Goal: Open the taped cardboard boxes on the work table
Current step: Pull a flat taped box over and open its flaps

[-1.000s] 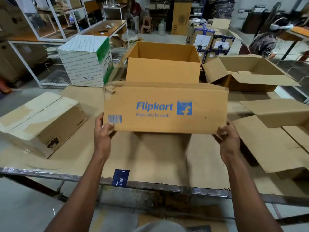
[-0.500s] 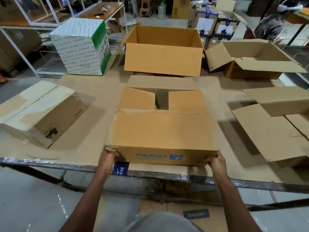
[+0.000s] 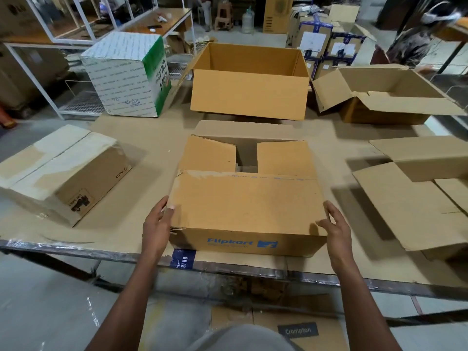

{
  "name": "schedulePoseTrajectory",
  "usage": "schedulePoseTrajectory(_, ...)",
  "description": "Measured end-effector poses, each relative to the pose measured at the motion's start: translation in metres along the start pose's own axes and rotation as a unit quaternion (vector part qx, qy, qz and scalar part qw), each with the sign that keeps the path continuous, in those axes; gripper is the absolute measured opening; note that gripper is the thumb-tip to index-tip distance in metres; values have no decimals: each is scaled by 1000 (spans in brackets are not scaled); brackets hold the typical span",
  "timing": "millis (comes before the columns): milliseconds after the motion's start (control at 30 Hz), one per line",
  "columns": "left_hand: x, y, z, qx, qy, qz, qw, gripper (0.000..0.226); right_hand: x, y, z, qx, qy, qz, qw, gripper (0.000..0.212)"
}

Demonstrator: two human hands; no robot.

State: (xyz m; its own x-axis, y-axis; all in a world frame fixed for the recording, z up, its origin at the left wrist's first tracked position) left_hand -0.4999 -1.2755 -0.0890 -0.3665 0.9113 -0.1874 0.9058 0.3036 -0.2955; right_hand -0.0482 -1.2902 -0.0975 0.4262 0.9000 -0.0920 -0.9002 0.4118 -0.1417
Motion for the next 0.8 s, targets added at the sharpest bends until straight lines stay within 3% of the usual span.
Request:
schedulePoseTrajectory(100, 1, 8, -2, 107, 23, -2, 994, 59, 6, 2, 4, -106, 9, -13, 994, 60)
schedulePoseTrajectory(200, -1, 8, -7, 124, 26, -11, 992, 61, 9, 6, 5, -117, 36, -11, 992, 62)
schedulePoseTrajectory(433, -6, -9, -24, 56, 57, -49, 996, 39, 20, -10, 11, 25, 38, -56, 997, 28)
schedulePoseTrajectory(633, -13, -30, -37, -116, 59, -99, 987, 25, 9, -22, 39, 139, 5, -66, 988, 19)
schedulePoseTrajectory(700, -9, -35, -39, -214, 51, -61, 974, 37, 6, -26, 47, 192, -2, -33, 981, 20)
schedulePoseTrajectory(800, -7, -32, -45, -249, 49, 99, 962, 58, 3, -22, 50, 186, -3, 113, 976, 29)
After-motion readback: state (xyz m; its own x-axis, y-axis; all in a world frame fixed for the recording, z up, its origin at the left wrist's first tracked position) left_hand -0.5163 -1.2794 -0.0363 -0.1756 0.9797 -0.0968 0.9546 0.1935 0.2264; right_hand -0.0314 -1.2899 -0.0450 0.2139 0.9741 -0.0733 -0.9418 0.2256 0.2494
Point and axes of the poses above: each hand's wrist, its own x-axis towards the middle knuckle, its own y-axis out of the palm, z = x × y, the point moved 6 cm from there along x, towards the middle knuckle, and after that the axes turned 4 degrees about -y, right-handed, at the moved point
